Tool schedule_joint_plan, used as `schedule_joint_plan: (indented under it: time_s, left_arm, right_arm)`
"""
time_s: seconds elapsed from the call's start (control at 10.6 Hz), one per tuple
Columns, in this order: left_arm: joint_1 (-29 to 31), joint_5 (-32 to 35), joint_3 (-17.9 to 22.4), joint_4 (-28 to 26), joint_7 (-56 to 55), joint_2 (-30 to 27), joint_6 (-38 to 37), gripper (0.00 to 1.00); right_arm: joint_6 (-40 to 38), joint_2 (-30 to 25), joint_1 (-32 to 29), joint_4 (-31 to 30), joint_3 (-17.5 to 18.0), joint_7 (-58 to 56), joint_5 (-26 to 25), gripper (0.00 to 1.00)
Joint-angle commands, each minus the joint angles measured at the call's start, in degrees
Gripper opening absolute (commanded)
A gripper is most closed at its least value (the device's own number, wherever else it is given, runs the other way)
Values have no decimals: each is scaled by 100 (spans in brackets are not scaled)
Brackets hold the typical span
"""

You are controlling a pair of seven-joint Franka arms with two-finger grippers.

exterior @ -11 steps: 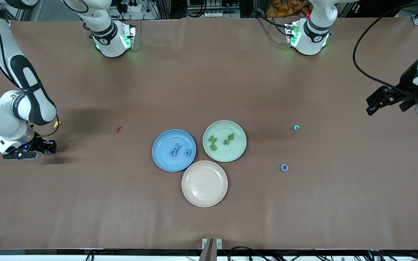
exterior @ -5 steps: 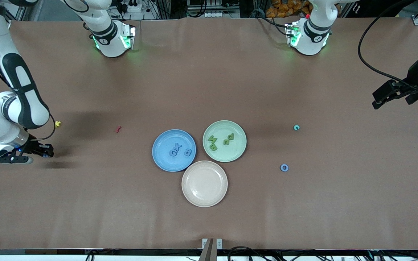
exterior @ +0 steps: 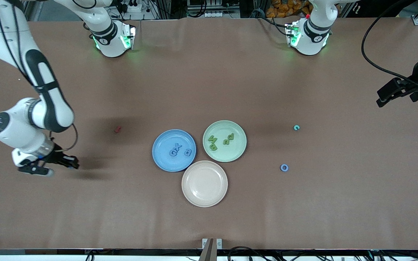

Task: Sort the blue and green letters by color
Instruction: 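Carry the blue E over the blue plate and open the right gripper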

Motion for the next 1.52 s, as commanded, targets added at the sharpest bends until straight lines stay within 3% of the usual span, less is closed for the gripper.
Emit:
schedule_joint_plan:
  time_s: [0.0, 0.28, 0.85, 0.95, 1.04, 1.42]
  left_arm:
    - [-84, -71, 85, 23, 106, -34, -94, 100]
    - [-66, -97, 94, 32, 106, -43, -94, 100]
    - [-84, -98, 59, 14, 106, -34, -94, 100]
    - [-110, -80, 6, 14, 97, -34, -94, 100]
    - [-110, -62, -55, 14, 97, -34, -94, 100]
    - [-128, -53, -144, -12, 262, -26, -199, 100]
  right_arm:
    - [-189, -134, 971, 41, -44, 1123, 147, 35]
    - [-181, -73, 1859, 269, -52, 2352, 121, 35]
    - [-128, 129, 3205, 323, -175, 3761, 42, 37]
    - [-128, 165, 3294, 358, -167, 3858, 41, 54]
    - [-172, 148, 3303, 367, -184, 4025, 41, 100]
    - [-662, 60, 3007, 559, -719, 3302, 41, 100]
